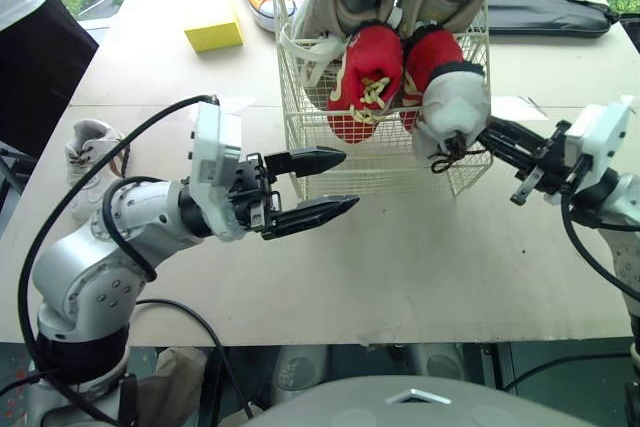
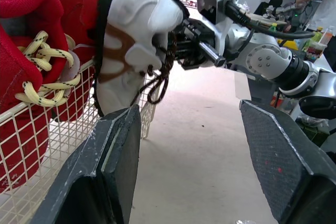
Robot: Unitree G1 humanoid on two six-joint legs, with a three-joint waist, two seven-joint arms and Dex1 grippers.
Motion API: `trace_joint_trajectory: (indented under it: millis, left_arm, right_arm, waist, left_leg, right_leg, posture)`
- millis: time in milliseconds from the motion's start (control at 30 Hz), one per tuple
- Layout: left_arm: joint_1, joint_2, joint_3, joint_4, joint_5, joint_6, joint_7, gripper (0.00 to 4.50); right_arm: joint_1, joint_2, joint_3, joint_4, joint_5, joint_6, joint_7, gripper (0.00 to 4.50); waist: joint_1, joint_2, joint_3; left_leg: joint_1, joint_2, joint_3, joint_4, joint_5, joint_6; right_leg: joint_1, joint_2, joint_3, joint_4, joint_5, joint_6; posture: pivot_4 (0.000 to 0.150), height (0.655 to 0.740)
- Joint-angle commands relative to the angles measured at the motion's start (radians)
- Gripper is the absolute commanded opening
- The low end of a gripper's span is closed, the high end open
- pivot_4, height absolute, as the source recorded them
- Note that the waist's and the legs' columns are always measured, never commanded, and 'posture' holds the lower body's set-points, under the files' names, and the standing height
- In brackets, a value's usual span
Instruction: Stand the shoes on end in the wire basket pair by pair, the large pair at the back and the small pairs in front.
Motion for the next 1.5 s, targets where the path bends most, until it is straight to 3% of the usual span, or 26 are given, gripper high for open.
trace_joint_trajectory:
  millis: [33, 333, 433, 633, 800, 900, 1000, 1133, 1367, 1500]
  left_arm:
    - [0.022, 0.001, 0.006, -0.008, 0.012, -0.035, -0.027, 3.3]
    - [0.059, 0.025, 0.002, -0.049, 0.026, -0.033, -0.013, 3.3]
    - [0.071, 0.031, 0.012, -0.054, 0.027, -0.032, 0.001, 3.37]
    - [0.141, 0.031, 0.065, -0.089, 0.029, -0.058, 0.035, 3.37]
    - [0.211, -0.002, 0.172, -0.077, -0.026, -0.057, 0.135, 3.37]
    - [0.245, -0.038, 0.259, -0.004, -0.044, -0.066, 0.194, 3.37]
    - [0.251, -0.08, 0.36, 0.119, 0.015, -0.127, 0.256, 3.37]
    - [0.28, -0.104, 0.455, 0.28, 0.145, -0.224, 0.292, 3.37]
    - [0.438, -0.152, 0.599, 0.488, 0.28, -0.361, 0.272, 3.37]
    - [0.499, -0.165, 0.646, 0.551, 0.326, -0.411, 0.268, 3.37]
  right_arm:
    - [0.02, -0.043, 0.024, 0.032, 0.001, 0.016, 0.097, 0.0]
    - [0.007, -0.063, 0.025, 0.093, -0.012, 0.059, 0.119, 0.0]
    - [0.006, -0.073, 0.004, 0.085, -0.025, 0.048, 0.114, 1.03]
    - [0.013, -0.101, -0.093, 0.044, -0.16, -0.024, -0.003, 3.64]
    - [0.089, -0.188, -0.199, 0.001, -0.187, 0.0, 0.022, 3.64]
    - [0.123, -0.222, -0.303, -0.065, -0.013, 0.114, 0.087, 3.64]
    - [0.157, -0.261, -0.362, -0.198, 0.262, 0.229, 0.203, 3.64]
    - [0.114, -0.272, -0.305, -0.305, 0.421, 0.263, 0.241, 3.64]
    - [-0.055, -0.171, -0.18, -0.355, 0.517, 0.239, 0.157, 3.64]
    - [-0.111, -0.13, -0.083, -0.332, 0.478, 0.229, 0.171, 3.64]
  waist:
    - [0.0, 0.0, 0.0]
    - [-0.001, 0.0, 0.0]
    - [0.0, 0.0, 0.0]
    - [0.0, 0.0, 0.0]
    - [0.002, 0.0, 0.0]
    - [0.003, 0.001, 0.0]
    - [-0.001, 0.001, 0.0]
    - [-0.004, 0.0, 0.0]
    - [0.002, -0.002, -0.001]
    - [0.005, -0.003, -0.002]
  left_leg:
    - [0.0, 0.0, 0.0, 0.0, 0.0, 0.0]
    - [0.01, 0.002, -0.001, -0.001, 0.0, 0.0]
    - [0.017, 0.002, -0.001, -0.004, 0.0, 0.0]
    - [0.017, 0.002, 0.0, -0.003, 0.0, 0.0]
    - [0.016, 0.003, 0.0, -0.004, 0.0, 0.0]
    - [0.016, 0.004, -0.001, -0.004, 0.0, 0.0]
    - [0.016, 0.003, -0.001, -0.005, 0.0, 0.0]
    - [0.019, 0.003, -0.001, -0.01, 0.0, 0.0]
    - [0.016, 0.004, -0.001, -0.013, 0.0, 0.0]
    - [0.015, 0.003, -0.001, -0.014, 0.0, 0.0]
  right_leg:
    - [0.0, 0.0, 0.0, 0.0, 0.0, 0.0]
    - [0.01, 0.002, -0.001, -0.002, 0.0, 0.0]
    - [0.018, 0.002, -0.001, -0.006, 0.0, 0.0]
    - [0.018, 0.002, 0.0, -0.006, 0.0, 0.0]
    - [0.018, 0.001, 0.0, -0.007, 0.0, 0.0]
    - [0.018, 0.001, 0.0, -0.008, 0.0, -0.001]
    - [0.018, 0.002, 0.0, -0.008, 0.0, -0.001]
    - [0.018, 0.004, 0.0, -0.009, 0.0, -0.001]
    - [0.018, 0.0, -0.002, -0.016, 0.0, -0.001]
    - [0.018, -0.004, -0.005, -0.017, 0.0, -0.001]
  posture:
    - [0.15, 0.74]
    - [0.15, 0.74]
    - [0.15, 0.74]
    - [0.15, 0.74]
    - [0.15, 0.74]
    - [0.15, 0.74]
    - [0.15, 0.74]
    - [0.15, 0.74]
    - [0.15, 0.74]
    - [0.15, 0.74]
